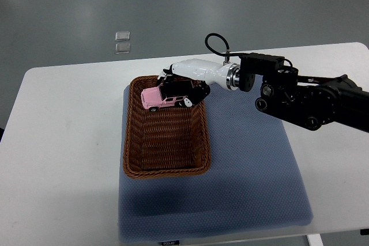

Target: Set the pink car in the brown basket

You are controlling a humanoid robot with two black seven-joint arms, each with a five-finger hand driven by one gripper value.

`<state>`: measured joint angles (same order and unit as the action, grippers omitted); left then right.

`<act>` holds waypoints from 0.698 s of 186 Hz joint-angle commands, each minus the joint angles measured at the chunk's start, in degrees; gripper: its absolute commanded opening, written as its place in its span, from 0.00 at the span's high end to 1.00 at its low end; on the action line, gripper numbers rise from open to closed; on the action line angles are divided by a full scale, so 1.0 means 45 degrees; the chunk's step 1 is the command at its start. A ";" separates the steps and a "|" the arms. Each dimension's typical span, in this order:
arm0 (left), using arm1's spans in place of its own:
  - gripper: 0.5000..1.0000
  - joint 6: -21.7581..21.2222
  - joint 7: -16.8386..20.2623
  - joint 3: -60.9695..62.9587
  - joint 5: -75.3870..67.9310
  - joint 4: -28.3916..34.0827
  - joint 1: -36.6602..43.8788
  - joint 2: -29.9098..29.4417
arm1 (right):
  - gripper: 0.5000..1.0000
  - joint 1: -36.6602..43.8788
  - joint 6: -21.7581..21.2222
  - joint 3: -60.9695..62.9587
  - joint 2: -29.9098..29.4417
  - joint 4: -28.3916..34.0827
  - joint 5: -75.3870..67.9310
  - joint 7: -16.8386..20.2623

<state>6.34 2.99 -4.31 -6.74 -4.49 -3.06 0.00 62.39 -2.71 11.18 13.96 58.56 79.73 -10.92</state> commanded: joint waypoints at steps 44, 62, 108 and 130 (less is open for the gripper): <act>0.00 -0.0003 0.0000 0.0001 -0.0006 0.0001 -0.0004 0.0000 | 0.28 -0.0114 0.0074 0.0152 0.0141 -0.0005 -0.0021 0.0006; 0.00 -0.0003 0.0000 0.0001 0.0013 0.0001 -0.0004 0.0000 | 0.28 -0.0153 0.0445 0.0483 0.0297 -0.0063 -0.0158 0.0006; 0.00 -0.0003 0.0000 0.0001 -0.0006 0.0001 -0.0004 0.0000 | 0.28 -0.1187 0.0680 0.3470 0.0727 -0.1508 -0.3183 0.0142; 0.00 -0.0003 0.0000 0.0020 -0.0006 0.0001 -0.0004 0.0000 | 0.28 -0.2028 0.0738 0.4820 0.0746 -0.2036 -0.5353 0.0260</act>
<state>6.32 2.99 -4.29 -6.74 -4.47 -3.08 0.00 56.19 0.35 28.08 17.23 51.25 63.19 -10.27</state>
